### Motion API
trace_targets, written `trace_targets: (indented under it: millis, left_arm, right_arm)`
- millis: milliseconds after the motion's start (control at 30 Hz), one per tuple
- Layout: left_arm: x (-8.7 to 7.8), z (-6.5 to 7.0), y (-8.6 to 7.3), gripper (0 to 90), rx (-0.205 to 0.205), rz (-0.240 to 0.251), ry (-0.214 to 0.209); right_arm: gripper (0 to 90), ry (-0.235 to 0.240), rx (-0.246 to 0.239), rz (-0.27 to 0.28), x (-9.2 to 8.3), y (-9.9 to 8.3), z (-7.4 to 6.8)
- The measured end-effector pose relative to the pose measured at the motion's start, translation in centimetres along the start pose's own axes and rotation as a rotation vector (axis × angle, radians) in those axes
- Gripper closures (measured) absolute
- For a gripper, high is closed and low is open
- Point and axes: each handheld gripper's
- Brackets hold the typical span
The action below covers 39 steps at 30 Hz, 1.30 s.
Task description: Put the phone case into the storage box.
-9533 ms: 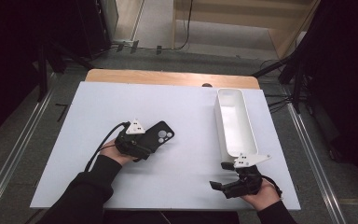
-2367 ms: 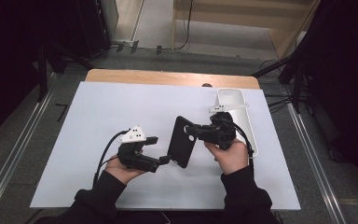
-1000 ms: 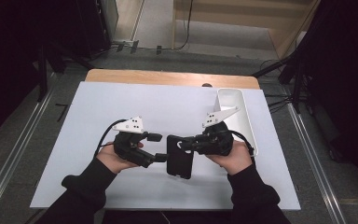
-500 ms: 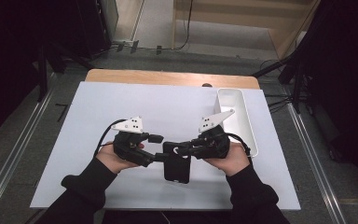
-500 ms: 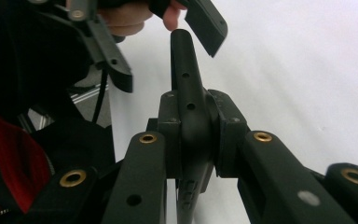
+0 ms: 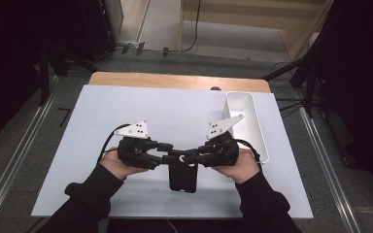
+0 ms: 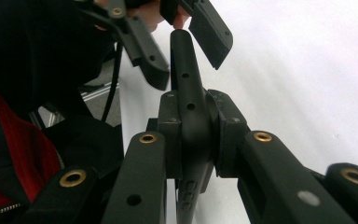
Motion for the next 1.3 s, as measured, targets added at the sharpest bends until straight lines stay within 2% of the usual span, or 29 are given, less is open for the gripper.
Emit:
trace_targets:
  millis: [200,367,600,667,833,967,1133,1300]
  left_arm:
    - [0.21,-0.03,-0.07,62.2,0.002,-0.016,-0.051]
    - [0.24,-0.10,-0.08,67.2,0.000,-0.024,-0.069]
    - [0.24,-0.04,-0.05,76.9,0.015,-0.030,-0.087]
    - [0.19,0.02,-0.03,78.9,0.032,-0.032,-0.089]
    - [0.05,-0.02,-0.01,79.9,0.044,-0.028,-0.109]
    - [-0.10,0.11,0.11,80.2,0.058,-0.039,-0.116]
    - [-0.20,0.19,0.28,80.5,0.045,-0.043,-0.118]
    - [-0.30,0.06,0.48,80.5,0.009,-0.061,-0.119]
  right_arm:
    - [74.6,0.022,-0.006,-0.007,0.22,0.03,-0.06]
    - [74.6,0.038,-0.009,-0.014,0.42,0.02,-0.08]
    - [74.5,0.054,0.001,-0.019,0.48,-0.03,0.07]
    - [74.6,0.058,0.003,-0.020,0.51,-0.06,0.11]
    - [74.5,0.073,0.018,-0.019,0.55,-0.05,0.11]
    - [74.5,0.078,0.011,-0.022,0.57,-0.04,0.10]
    - [74.4,0.086,0.008,-0.022,0.59,-0.04,0.09]
    - [74.0,0.082,0.011,-0.019,0.64,-0.03,0.11]
Point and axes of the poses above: each handheld gripper's, and its own axes: x roughly forward along the jaws, y roughly out of its top, z roughly to its right, and after that the axes turned 13 degrees about y, right-handed
